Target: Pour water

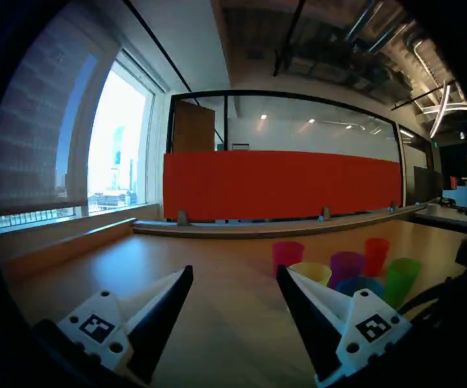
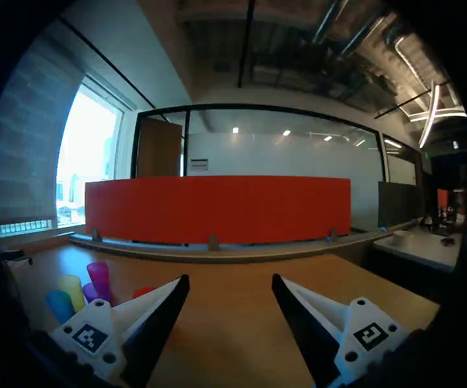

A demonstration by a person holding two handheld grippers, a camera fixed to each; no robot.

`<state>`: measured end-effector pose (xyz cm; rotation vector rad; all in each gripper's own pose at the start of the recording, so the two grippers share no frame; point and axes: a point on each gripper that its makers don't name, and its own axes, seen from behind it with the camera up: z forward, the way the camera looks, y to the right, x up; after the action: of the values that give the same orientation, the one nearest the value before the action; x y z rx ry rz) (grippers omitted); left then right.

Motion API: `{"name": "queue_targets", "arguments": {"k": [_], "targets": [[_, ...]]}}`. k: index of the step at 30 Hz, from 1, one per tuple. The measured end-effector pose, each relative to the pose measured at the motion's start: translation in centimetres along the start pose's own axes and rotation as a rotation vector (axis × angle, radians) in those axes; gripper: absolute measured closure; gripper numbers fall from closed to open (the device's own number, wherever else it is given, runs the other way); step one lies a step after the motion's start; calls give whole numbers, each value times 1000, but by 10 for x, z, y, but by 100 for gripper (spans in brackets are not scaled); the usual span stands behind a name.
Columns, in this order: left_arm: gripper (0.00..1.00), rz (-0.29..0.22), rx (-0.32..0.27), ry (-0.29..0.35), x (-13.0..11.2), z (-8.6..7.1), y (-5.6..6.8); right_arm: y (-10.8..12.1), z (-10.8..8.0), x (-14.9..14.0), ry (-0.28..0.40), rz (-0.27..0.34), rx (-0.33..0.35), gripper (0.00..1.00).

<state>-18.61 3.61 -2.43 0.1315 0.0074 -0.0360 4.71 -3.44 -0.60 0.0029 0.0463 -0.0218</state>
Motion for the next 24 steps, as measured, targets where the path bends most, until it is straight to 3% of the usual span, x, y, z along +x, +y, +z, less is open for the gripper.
{"name": "queue_targets", "arguments": {"k": [16, 24], "targets": [[4, 0, 0, 0, 1, -1, 0, -5, 1, -6, 76, -23, 9, 1], [4, 0, 0, 0, 1, 0, 0, 6, 0, -31, 49, -20, 7, 1]]}}
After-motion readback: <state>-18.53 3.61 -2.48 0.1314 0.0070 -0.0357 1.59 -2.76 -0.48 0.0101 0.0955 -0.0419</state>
